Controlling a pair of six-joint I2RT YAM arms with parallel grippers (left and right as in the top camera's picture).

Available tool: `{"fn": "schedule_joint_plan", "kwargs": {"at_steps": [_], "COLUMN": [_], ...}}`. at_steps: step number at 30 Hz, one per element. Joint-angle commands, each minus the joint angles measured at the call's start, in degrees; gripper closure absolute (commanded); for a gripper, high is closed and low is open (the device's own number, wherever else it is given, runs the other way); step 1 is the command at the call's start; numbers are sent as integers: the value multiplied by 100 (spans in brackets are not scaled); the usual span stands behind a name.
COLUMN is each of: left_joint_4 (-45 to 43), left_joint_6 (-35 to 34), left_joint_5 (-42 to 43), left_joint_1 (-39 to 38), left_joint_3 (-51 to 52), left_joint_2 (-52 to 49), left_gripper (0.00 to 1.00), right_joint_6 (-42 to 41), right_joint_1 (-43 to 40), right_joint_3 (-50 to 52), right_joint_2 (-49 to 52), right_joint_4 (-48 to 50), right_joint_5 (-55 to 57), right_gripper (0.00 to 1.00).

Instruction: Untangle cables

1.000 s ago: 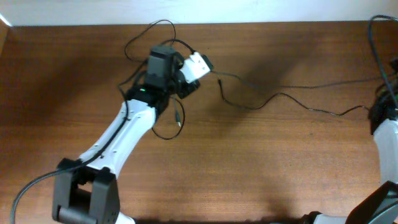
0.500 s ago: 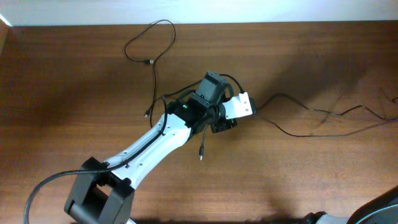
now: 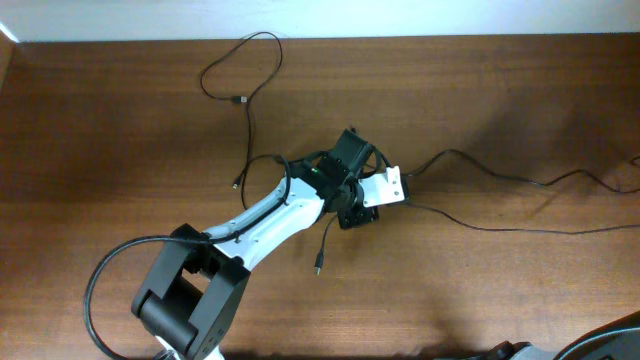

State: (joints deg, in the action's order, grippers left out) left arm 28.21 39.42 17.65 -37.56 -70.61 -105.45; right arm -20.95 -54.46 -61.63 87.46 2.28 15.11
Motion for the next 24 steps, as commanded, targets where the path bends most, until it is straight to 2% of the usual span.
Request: {"fn": "schedule_joint_plan", "kwargs": {"at_steps": [1, 9, 10, 13, 16, 20, 21, 22, 24], "left_joint_4": [173, 313, 315, 315, 317, 315, 317, 317, 317], "left_joint_6": [-57, -57, -57, -55, -57, -55, -55, -55, -55], "left_joint_5": [129, 129, 129, 129, 177, 170, 173, 170, 168], "left_joint_1": [-33, -33, -33, -33, -33, -33, -33, -33, -31], "left_joint_3": [7, 24, 24, 24, 24, 24, 24, 24, 24], "left_joint_2": [-52, -52, -52, -52, -52, -52, -52, -52, -52], "left_gripper": [100, 99, 84, 74, 70, 70, 66, 61, 54], "right_joint_6": [0, 275, 275, 275, 275, 278, 275, 278, 275], "right_joint_1": [-44, -42, -42, -42, -42, -42, -42, -42, -42], "right_joint_3": [-33, -31, -31, -31, -31, -31, -31, -31, -31], "right_joint_2": [81, 181, 212, 393, 509, 518, 518, 518, 518], "right_joint_4": [-7, -129, -144, -164, -164, -101, -103, -103, -101], "right_joint_5": [52, 52, 55, 55, 55, 57, 57, 57, 55], "right_gripper": [96, 96, 96, 96, 96, 96, 96, 92, 74]}}
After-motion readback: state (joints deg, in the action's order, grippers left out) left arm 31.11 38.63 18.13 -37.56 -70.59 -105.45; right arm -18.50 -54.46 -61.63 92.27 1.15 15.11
